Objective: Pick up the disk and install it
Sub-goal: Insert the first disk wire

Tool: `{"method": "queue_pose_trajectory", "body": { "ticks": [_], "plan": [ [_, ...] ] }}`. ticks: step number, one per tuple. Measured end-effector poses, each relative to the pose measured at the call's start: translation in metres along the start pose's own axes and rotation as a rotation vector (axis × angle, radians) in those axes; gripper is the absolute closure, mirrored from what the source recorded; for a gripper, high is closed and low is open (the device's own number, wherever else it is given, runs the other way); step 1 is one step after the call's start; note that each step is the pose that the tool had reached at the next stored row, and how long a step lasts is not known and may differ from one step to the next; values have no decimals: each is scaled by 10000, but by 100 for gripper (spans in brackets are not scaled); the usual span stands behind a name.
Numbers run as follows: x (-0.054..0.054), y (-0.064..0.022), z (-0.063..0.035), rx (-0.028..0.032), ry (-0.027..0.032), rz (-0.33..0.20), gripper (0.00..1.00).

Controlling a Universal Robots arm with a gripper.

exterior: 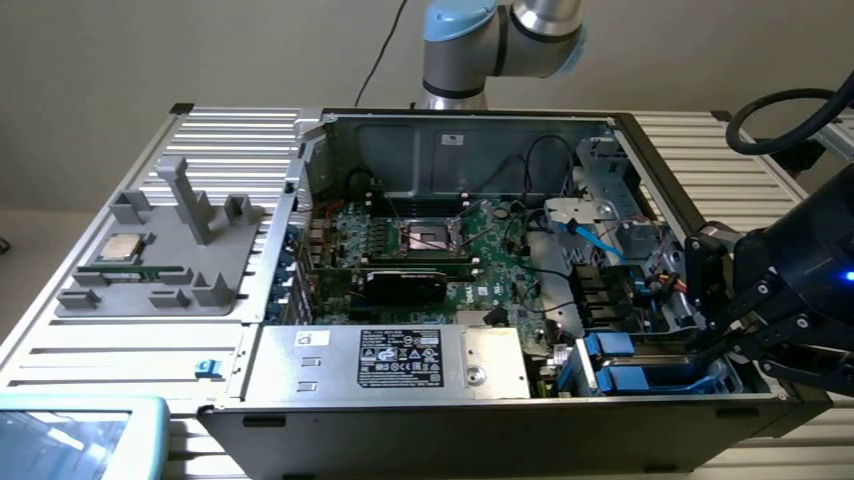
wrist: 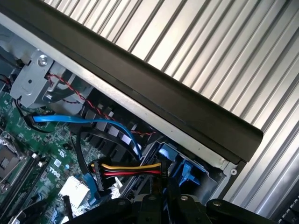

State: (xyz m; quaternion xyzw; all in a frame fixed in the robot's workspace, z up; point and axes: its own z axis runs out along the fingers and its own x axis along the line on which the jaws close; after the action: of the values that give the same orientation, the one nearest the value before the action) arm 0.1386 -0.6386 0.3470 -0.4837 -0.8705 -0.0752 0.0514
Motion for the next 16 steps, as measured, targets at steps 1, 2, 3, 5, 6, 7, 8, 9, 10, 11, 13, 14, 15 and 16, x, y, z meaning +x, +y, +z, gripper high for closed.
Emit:
{"method": "queue_pose_trajectory", "body": {
  "ticks": [1, 2, 3, 5, 6, 7, 8, 9, 10, 11, 13, 14, 15, 16],
  "plan": [
    [0, 0, 0, -2, 0, 12, 84],
    [0, 0, 0, -3, -1, 15, 84],
    [0, -1, 0, -3, -1, 19, 84],
    [0, 0, 0, -4, -2, 25, 84],
    [0, -1, 0, -5, -2, 28, 84],
    [0, 0, 0, -6, -2, 30, 84],
    [0, 0, 0, -6, -3, 33, 84],
    [0, 0, 0, -6, -3, 36, 84],
    [0, 0, 0, -6, -3, 36, 84],
    [1, -3, 1, -8, -1, 37, 84],
    [14, -20, 0, -12, -6, 68, 84],
    [21, -33, 0, -16, -9, 90, 84],
    [28, -45, 1, -19, -11, 106, 84],
    [34, -54, 1, -16, -21, 122, 84]
  ]
}}
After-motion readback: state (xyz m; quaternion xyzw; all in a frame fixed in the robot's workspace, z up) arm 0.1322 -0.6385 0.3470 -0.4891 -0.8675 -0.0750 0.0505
